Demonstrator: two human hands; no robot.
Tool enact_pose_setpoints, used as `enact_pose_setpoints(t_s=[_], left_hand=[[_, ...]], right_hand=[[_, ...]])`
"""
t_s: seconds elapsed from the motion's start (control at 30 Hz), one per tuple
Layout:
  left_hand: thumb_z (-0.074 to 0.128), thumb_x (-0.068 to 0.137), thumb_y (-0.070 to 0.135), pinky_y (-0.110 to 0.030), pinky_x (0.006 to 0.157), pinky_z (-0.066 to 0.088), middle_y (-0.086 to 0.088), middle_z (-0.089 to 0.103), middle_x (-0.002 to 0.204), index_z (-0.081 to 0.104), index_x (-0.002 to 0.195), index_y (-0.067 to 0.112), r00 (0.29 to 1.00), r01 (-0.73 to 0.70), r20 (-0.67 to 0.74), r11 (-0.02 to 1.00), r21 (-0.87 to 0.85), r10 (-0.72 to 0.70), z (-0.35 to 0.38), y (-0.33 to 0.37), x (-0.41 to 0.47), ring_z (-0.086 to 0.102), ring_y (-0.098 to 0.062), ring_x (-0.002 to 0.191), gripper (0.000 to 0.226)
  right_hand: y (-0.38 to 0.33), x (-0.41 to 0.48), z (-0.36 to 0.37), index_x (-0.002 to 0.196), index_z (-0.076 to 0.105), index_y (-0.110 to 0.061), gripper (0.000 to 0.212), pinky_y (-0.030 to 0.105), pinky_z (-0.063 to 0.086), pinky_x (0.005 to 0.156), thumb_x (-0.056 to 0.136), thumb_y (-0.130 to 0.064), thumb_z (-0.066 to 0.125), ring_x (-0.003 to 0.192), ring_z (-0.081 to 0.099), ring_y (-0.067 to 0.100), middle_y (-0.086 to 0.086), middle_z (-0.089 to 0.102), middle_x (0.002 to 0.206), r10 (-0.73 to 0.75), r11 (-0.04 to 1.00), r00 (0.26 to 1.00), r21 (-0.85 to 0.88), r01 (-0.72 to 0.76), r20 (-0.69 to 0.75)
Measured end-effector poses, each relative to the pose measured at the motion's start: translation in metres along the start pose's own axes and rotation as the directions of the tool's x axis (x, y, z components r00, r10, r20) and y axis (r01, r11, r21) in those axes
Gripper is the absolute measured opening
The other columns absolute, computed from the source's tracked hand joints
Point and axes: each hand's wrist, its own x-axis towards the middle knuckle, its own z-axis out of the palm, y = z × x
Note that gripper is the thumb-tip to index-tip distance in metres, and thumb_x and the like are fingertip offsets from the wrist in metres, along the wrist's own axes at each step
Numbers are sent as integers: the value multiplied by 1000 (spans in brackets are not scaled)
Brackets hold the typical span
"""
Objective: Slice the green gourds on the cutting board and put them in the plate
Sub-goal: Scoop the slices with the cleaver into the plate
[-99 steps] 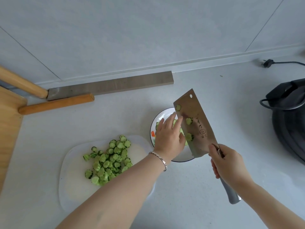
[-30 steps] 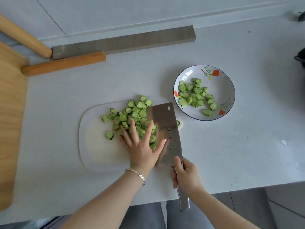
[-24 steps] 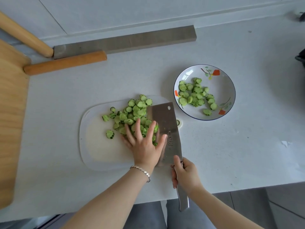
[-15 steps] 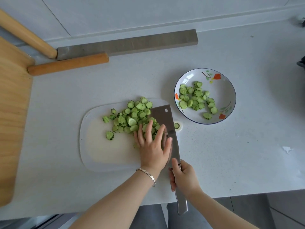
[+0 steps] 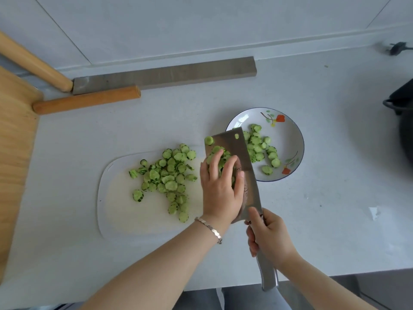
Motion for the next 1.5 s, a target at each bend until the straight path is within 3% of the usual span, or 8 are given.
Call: enact_pose_setpoints(t_s=[0.33,0.5,0.63,0.77,0.97,1.17,1.3,1.5], left_hand=[[38,91,24,-44,102,35,-15,49,128,62,112,9,999,28,39,988,-152,-22,57,41,70,43,-33,119,36],[30,89,32,-59,106,19,-7,56,125,63,110,13,988,105,101,991,80,-113,65,32,73,34,-39,130,43],[33,90,29,-51,107,21,-12,48,136,56,122,7,997,-8,77,998,66,3,55,35,87,35,-34,132,45],[23,96,36,-43,111,19,-10,34,148,39,139,5,932,-229,301,971,64,200,50,35,95,33,-22,135,55],[29,94,28,-44,105,29,-15,43,141,49,130,1,952,-179,273,977,117,141,37,26,95,46,-25,125,50],[40,98,23,-42,97,34,-17,42,141,38,138,-1,865,-220,474,974,64,164,27,24,111,50,-32,113,46],[49,88,7,-42,79,49,-17,64,107,56,117,-6,913,-228,360,971,67,190,0,3,101,61,-34,88,33],[54,86,7,-49,99,40,-23,47,134,53,123,-3,985,2,169,970,245,-44,-59,-70,56,47,-38,121,39]], right_hand=[[-49,33,-69,68,50,-4,33,26,39,38,97,-20,45,33,38,18,-1,44,41,-78,996,972,-57,67,-223],[-58,41,-96,67,51,-3,33,25,40,38,94,-22,47,35,41,18,0,45,41,-121,981,957,-179,75,-263],[-63,42,-106,70,52,5,38,19,40,37,94,-24,47,32,43,13,5,49,43,-211,934,944,-339,118,-254],[-63,40,-109,65,50,5,42,15,41,39,95,-24,47,32,44,13,5,50,40,-249,905,941,-401,142,-228],[-61,36,-119,62,50,0,39,12,39,38,95,-21,46,30,43,9,5,50,41,-263,890,933,-435,137,-245],[-66,28,-121,66,53,5,39,13,38,37,94,-21,46,30,44,9,6,51,42,-287,881,926,-447,155,-244],[-68,24,-116,69,56,5,38,17,40,35,95,-22,46,30,44,12,4,51,41,-270,907,925,-392,151,-269],[-53,17,-73,71,54,3,37,27,40,37,95,-24,48,33,42,17,4,47,42,-168,963,967,-243,120,-189]])
